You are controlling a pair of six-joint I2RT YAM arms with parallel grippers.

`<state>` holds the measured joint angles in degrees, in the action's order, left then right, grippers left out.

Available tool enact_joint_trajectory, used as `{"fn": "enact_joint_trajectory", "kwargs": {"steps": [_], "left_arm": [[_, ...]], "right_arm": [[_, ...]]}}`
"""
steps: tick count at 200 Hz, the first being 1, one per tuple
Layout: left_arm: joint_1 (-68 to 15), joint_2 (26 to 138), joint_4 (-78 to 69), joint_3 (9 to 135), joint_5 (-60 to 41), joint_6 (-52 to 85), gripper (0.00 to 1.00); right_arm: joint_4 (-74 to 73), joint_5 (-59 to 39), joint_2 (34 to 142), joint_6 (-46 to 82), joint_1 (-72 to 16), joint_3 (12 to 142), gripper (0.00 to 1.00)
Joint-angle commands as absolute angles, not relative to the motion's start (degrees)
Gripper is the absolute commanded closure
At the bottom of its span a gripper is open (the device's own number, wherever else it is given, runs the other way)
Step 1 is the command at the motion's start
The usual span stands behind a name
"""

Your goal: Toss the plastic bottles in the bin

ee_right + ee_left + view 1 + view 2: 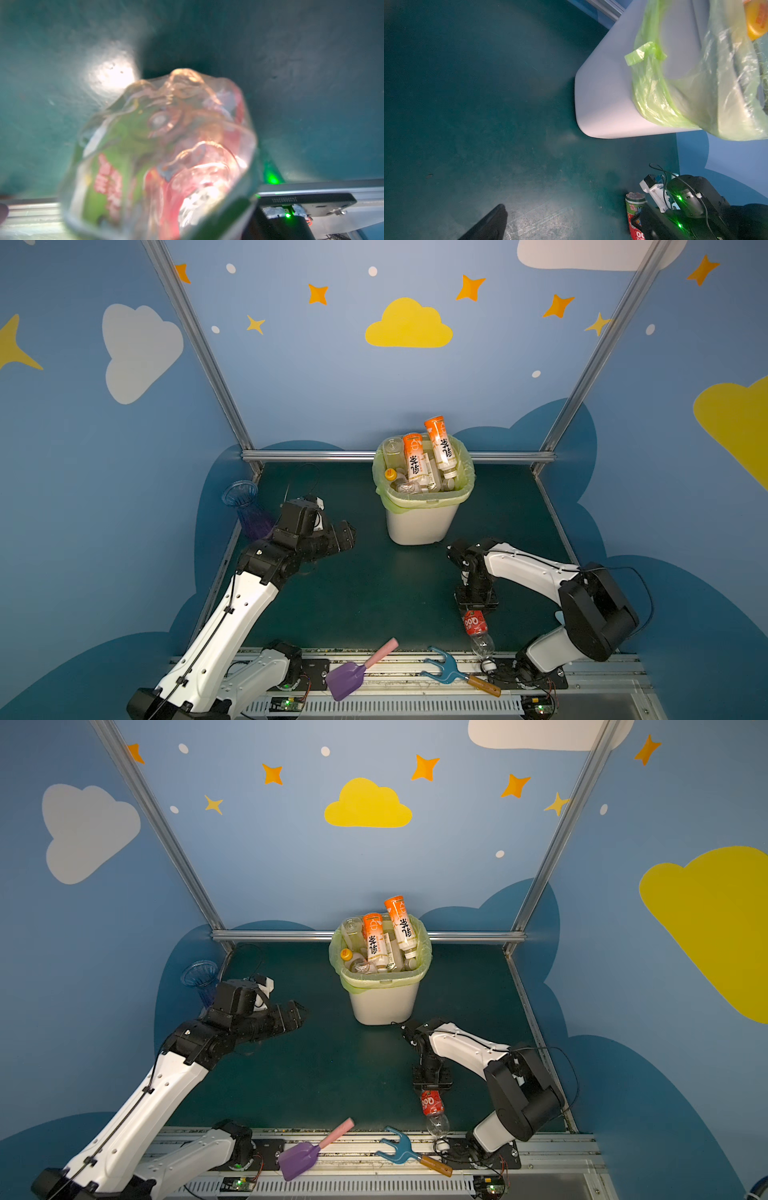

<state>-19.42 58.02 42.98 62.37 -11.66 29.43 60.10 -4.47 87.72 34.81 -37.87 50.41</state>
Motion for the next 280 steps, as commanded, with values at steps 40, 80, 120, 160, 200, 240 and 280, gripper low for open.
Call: {"fn": "enact_joint_trajectory", "kwargs": {"steps": [40, 80, 120, 160, 200, 240, 280], "left_arm": [[-17.8, 61.4, 41.8, 63.8, -16.3, 27.0, 0.0], [-17.8, 64.3, 41.5, 66.4, -17.8, 26.1, 0.0], [-17.7, 65.6, 41.6, 68.8, -18.5, 25.6, 0.0], [-17.7, 64.0, 43.6, 70.0, -17.7, 25.6, 0.0], [-17.1, 60.2, 45.4, 68.5, -14.3, 25.7, 0.0], [-16.7, 61.1, 44.2, 68.2, -15.0, 26.0, 0.0], [-16.7, 64.2, 41.3, 68.2, -16.8, 26.8, 0.0]], "right_arm": [[72.1, 6.3, 71.5, 38.8, -36.9, 63.3, 0.51], [72.1, 21.6, 65.5, 30.5, -36.4, 93.8, 0.54], [56.8, 16.2, 88.0, 10.1, -36.5, 127.2, 0.45], [72.9, 9.8, 120.4, 8.0, -32.8, 172.7, 0.12], [60.5, 11.2, 101.8, 9.8, -29.9, 142.1, 0.08], [58.6, 12.5, 91.2, 9.9, -27.4, 132.1, 0.08], [59.8, 12.4, 86.2, 10.2, -26.5, 126.8, 0.08]]}}
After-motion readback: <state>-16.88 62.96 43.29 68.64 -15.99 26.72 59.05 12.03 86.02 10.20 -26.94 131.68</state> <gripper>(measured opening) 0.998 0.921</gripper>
